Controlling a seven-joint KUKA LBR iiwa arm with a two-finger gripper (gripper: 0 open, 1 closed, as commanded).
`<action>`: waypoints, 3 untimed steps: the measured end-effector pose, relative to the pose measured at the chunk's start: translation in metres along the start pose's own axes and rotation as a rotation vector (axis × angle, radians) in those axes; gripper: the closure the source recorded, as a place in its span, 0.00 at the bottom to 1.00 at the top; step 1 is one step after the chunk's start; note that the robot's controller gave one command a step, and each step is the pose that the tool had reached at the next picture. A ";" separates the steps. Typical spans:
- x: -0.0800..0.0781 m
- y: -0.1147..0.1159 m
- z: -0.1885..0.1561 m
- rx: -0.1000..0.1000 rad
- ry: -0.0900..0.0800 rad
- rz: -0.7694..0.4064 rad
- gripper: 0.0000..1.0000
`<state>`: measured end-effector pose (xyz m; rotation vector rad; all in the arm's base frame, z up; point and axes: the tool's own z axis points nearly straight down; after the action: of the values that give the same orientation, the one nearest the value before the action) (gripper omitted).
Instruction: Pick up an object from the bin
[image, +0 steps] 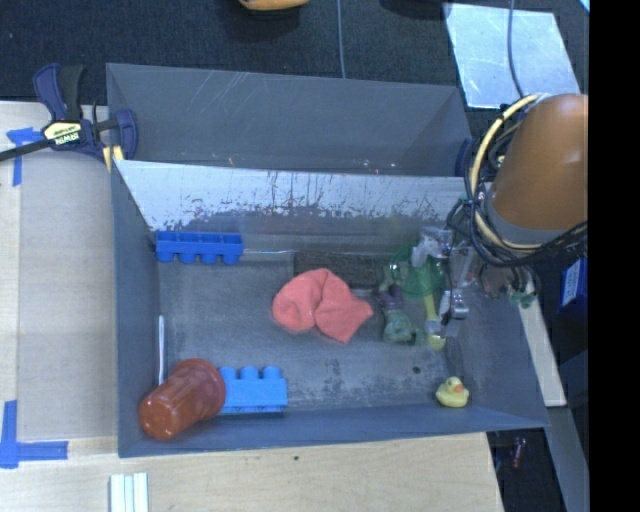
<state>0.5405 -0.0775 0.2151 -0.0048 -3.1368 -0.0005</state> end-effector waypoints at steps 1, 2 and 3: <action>-0.002 0.001 -0.005 0.001 -0.009 -0.002 0.00; -0.022 0.067 0.019 0.001 -0.009 0.064 0.00; -0.031 0.049 0.091 0.003 -0.017 0.015 0.00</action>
Offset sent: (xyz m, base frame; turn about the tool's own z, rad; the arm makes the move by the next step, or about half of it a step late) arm 0.0224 0.0748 -0.0216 0.0645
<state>0.5712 -0.0286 0.1244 -0.0281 -3.1535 0.0052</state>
